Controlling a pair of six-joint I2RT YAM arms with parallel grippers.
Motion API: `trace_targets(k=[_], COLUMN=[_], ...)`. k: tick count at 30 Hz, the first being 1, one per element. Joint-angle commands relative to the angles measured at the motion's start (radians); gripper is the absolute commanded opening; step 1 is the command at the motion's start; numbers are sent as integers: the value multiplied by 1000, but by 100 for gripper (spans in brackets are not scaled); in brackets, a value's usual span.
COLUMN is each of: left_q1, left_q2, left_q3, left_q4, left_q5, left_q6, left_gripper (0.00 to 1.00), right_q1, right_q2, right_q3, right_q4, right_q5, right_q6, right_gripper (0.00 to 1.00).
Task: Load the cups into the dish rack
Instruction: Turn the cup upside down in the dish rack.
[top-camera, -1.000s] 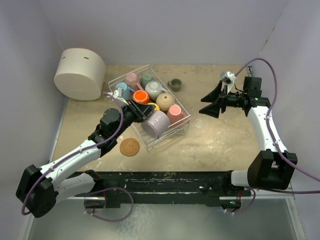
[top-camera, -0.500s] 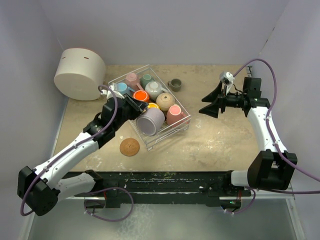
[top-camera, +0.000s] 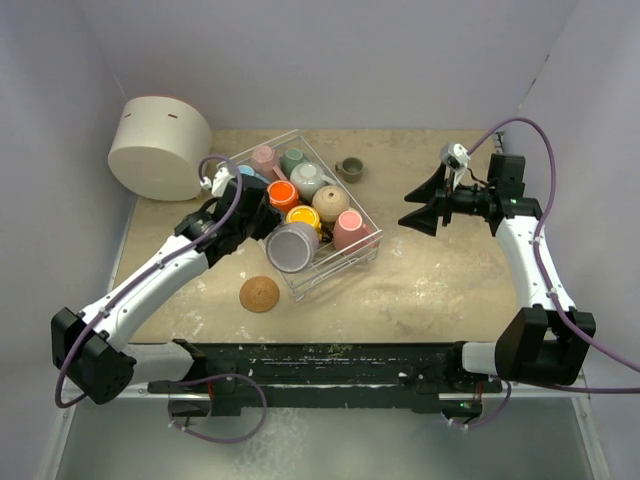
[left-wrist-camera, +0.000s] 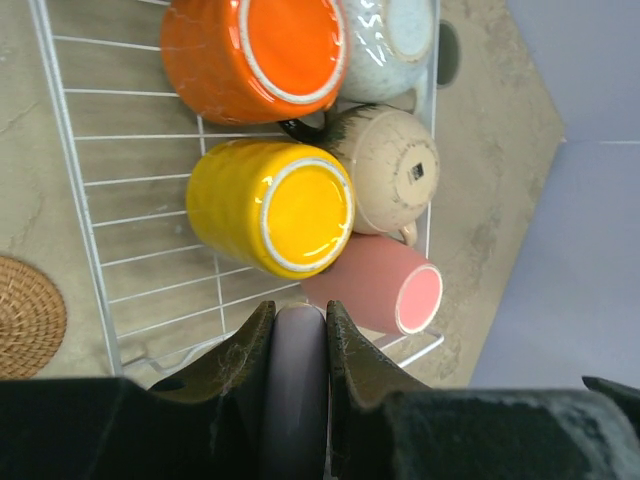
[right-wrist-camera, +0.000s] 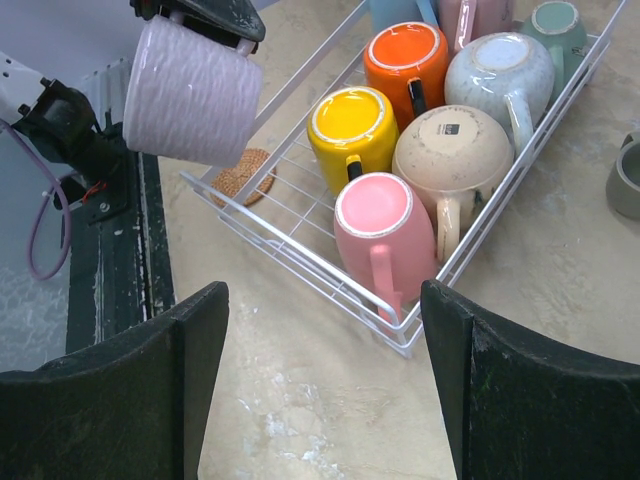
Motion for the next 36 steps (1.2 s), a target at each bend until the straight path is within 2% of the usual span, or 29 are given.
trace_targets(k=[1, 7, 13, 22, 36], left_q1=[28, 77, 87, 87, 87], left_q2=[13, 76, 161, 240, 344], left_q3=[91, 107, 200, 263, 294], left_q4=[-2, -39, -192, -310, -371], left_q5=[17, 114, 124, 135, 122], left_q6=[-102, -131, -133, -142, -162], left_gripper=[0, 0, 0, 0, 0], right_q1=[-3, -3, -3, -3, -3], right_q2=[-32, -41, -48, -52, -56], right_q3=[-5, -10, -15, -17, -21], right_q4=[26, 29, 42, 44, 53], right_q5=[-3, -12, -17, -24, -32], right_q6=[-13, -13, -2, 3, 11], right_gripper=[79, 79, 79, 79, 79])
